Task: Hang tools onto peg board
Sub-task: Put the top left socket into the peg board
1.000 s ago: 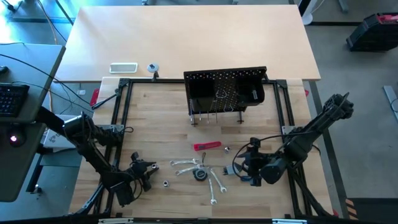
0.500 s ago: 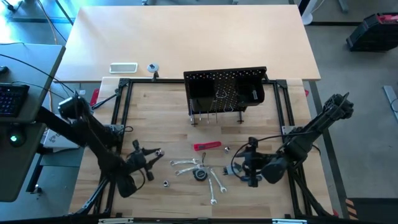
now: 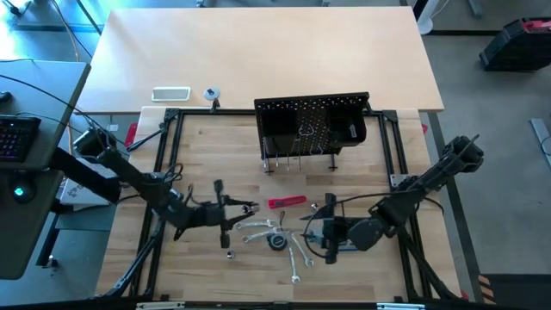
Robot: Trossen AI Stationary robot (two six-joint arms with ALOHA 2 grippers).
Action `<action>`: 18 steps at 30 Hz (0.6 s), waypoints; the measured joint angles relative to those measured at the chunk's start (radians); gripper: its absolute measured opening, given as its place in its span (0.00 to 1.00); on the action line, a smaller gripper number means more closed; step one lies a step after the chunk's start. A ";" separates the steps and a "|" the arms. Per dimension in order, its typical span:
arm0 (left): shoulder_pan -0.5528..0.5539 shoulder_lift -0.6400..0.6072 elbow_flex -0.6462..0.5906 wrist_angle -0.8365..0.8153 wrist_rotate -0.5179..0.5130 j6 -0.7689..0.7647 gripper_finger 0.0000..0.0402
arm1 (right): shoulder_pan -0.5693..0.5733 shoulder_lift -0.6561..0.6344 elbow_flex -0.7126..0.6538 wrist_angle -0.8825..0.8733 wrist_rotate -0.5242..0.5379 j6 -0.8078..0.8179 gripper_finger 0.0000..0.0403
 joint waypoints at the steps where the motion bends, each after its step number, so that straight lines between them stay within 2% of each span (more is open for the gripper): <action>1: 0.031 0.000 0.000 0.006 0.073 -0.015 0.26 | -0.007 0.004 0.000 0.029 0.007 -0.015 0.47; 4: 0.116 0.013 0.000 0.018 0.237 -0.082 0.26 | -0.030 0.010 0.000 0.100 0.023 -0.062 0.47; 9: 0.185 0.069 0.029 0.055 0.395 -0.100 0.26 | -0.076 0.010 0.000 0.151 -0.007 -0.085 0.47; 14: 0.213 0.152 0.108 0.050 0.487 -0.052 0.26 | -0.123 0.042 0.000 0.220 -0.094 -0.081 0.47; 18: 0.224 0.206 0.169 0.045 0.505 -0.009 0.26 | -0.140 0.074 0.000 0.251 -0.137 -0.071 0.47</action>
